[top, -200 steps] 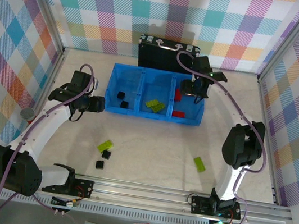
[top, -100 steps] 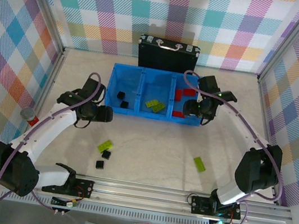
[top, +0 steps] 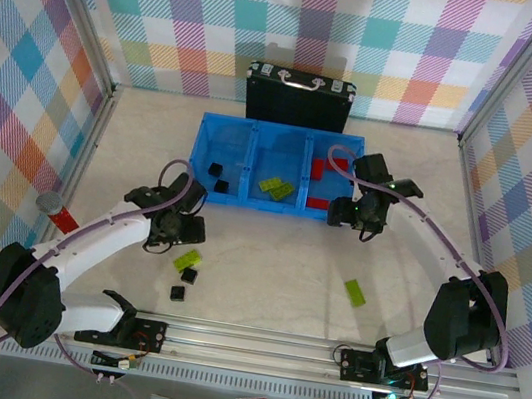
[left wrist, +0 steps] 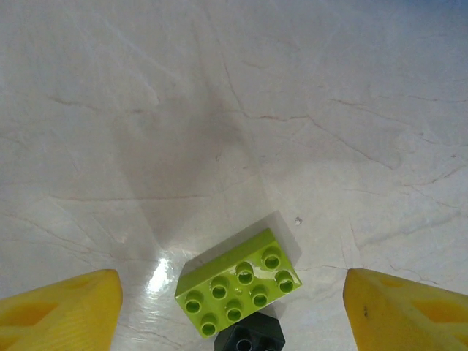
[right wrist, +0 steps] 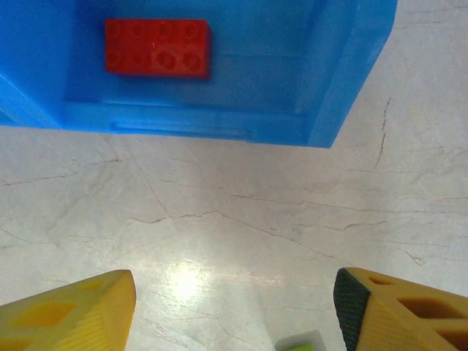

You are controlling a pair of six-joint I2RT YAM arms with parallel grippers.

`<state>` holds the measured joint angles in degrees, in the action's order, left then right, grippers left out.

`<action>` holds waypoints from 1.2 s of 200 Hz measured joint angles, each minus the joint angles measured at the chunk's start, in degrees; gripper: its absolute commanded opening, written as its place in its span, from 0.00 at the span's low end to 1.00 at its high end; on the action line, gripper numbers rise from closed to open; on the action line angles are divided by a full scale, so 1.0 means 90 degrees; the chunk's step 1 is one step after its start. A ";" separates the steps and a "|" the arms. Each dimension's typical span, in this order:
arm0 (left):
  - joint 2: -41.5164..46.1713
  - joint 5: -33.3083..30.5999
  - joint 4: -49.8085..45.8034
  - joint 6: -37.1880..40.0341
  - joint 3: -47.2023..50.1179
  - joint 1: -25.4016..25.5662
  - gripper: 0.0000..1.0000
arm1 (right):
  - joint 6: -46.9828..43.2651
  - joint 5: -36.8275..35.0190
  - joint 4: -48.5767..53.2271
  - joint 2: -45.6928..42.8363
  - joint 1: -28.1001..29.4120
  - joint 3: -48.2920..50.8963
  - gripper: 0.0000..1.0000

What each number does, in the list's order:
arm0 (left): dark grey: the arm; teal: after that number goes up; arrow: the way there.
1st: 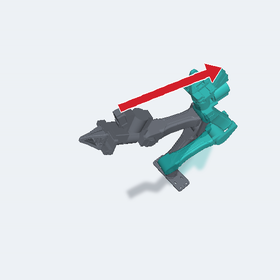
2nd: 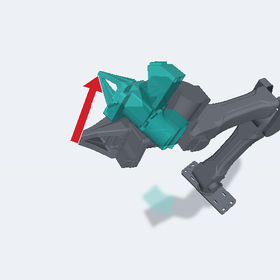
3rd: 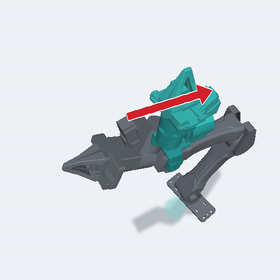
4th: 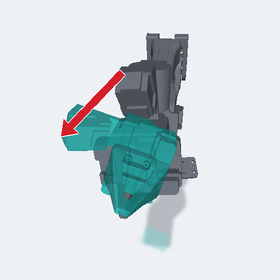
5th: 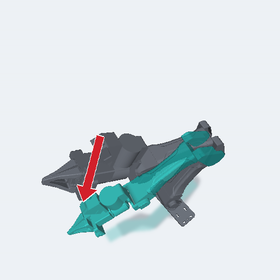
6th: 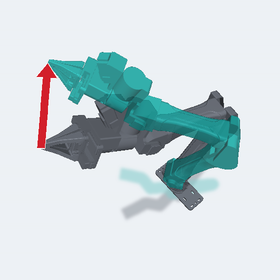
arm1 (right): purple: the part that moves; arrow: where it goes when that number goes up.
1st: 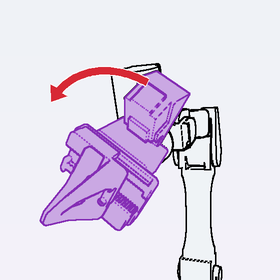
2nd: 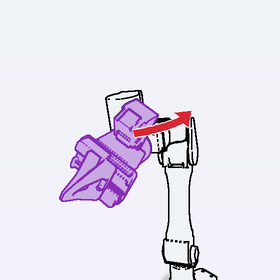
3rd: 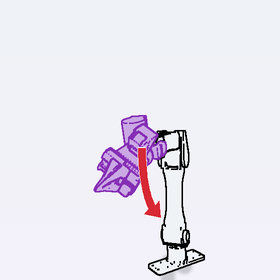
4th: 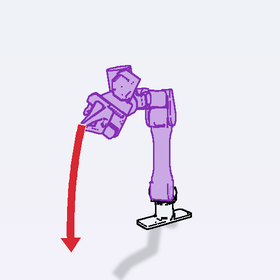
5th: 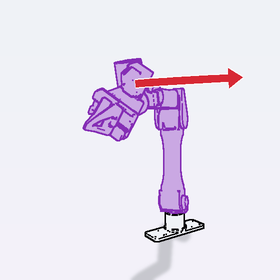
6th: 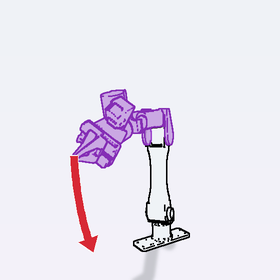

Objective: Sort the legos into containers by color
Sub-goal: Pick up the lego from the bottom-left of the table.

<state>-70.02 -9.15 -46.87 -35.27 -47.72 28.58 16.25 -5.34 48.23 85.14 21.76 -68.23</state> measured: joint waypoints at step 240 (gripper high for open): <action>-0.0406 0.0294 0.1307 -0.1494 0.1336 0.0532 0.80 | 0.0002 -0.0017 -0.0002 -0.0444 0.0000 0.0216 0.73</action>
<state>-73.67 -6.50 -35.11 -48.71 -35.70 33.36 16.27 -5.50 48.21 81.14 21.76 -66.28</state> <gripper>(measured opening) 0.815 0.729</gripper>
